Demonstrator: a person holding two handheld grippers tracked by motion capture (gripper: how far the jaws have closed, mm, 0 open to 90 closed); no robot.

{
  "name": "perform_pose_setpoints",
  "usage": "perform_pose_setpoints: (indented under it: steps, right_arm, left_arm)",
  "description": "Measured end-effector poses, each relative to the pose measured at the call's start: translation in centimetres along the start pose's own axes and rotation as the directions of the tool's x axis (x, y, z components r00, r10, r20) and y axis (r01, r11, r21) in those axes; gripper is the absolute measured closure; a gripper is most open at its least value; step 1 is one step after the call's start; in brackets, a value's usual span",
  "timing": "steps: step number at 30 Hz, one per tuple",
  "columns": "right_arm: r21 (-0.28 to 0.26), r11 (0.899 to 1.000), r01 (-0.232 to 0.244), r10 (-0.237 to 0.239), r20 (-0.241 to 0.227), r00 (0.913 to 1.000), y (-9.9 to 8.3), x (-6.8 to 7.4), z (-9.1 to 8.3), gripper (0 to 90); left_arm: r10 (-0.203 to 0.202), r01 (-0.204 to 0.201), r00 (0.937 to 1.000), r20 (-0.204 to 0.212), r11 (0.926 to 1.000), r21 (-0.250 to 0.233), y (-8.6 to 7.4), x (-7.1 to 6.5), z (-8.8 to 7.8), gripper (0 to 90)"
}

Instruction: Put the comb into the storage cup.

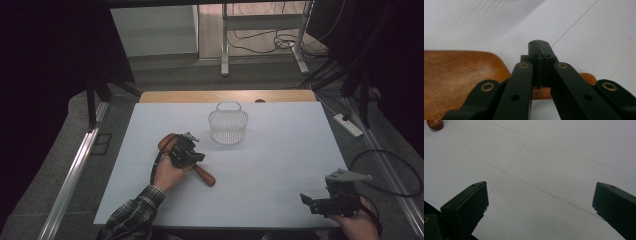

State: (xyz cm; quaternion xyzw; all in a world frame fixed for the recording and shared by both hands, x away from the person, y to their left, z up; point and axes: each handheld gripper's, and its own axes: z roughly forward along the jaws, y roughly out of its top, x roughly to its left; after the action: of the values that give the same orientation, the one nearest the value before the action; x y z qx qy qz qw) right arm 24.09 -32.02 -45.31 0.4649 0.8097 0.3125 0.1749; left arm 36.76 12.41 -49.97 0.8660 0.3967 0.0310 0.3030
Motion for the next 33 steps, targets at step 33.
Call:
perform_pose_setpoints:
  steps: [33]
  right_arm:
    - [0.012,1.0,0.019,-0.019,0.002,0.9998,0.0,0.2,0.1,0.6]
  left_arm:
    - [-0.014,0.014,0.9999,-0.003,0.9912,0.132,-2.4,-0.4,-0.2,89.0]
